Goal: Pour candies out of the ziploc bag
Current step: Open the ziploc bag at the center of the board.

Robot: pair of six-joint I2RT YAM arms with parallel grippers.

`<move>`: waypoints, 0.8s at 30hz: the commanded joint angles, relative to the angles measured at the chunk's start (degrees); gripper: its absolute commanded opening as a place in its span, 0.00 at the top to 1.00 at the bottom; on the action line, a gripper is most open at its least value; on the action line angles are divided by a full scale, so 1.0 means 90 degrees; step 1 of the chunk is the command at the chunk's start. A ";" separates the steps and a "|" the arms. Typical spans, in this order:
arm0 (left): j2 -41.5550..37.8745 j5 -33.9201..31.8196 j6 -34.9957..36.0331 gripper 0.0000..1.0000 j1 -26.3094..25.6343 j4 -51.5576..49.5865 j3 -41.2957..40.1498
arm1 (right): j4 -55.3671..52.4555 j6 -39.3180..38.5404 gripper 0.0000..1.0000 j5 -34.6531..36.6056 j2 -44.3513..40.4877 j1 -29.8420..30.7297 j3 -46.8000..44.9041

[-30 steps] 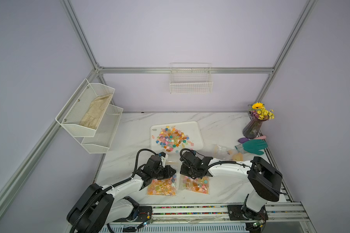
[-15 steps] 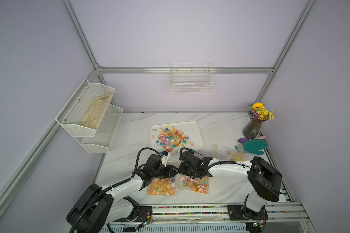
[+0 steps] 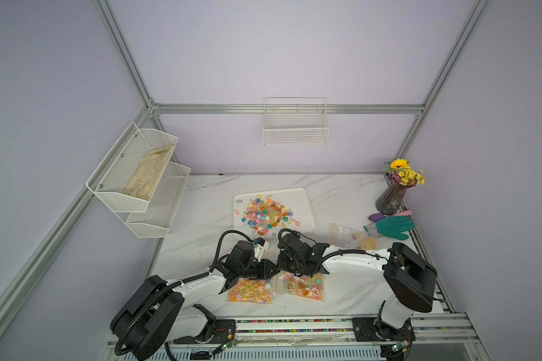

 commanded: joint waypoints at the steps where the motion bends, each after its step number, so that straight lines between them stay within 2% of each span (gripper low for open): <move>1: 0.0075 0.0142 0.0141 0.78 -0.0062 0.0194 0.0115 | 0.0131 0.0039 1.00 0.0046 -0.0027 0.0017 0.0066; 7: 0.0084 0.0050 0.0150 0.87 -0.0092 0.0160 0.0156 | 0.0125 0.0032 1.00 0.0047 -0.0027 0.0017 0.0057; 9: 0.0076 -0.0003 0.0141 0.94 -0.0088 0.0107 0.0167 | 0.0131 0.0029 1.00 0.0034 -0.0027 0.0014 0.0055; 12: 0.0076 -0.0071 0.0131 1.00 -0.0089 0.0067 0.0168 | 0.0128 0.0029 1.00 0.0029 -0.0027 0.0016 0.0045; 24: -0.0249 -0.0539 0.0131 1.00 -0.0092 -0.0253 0.0138 | -0.0007 0.0251 1.00 0.0113 -0.0297 0.0013 -0.0261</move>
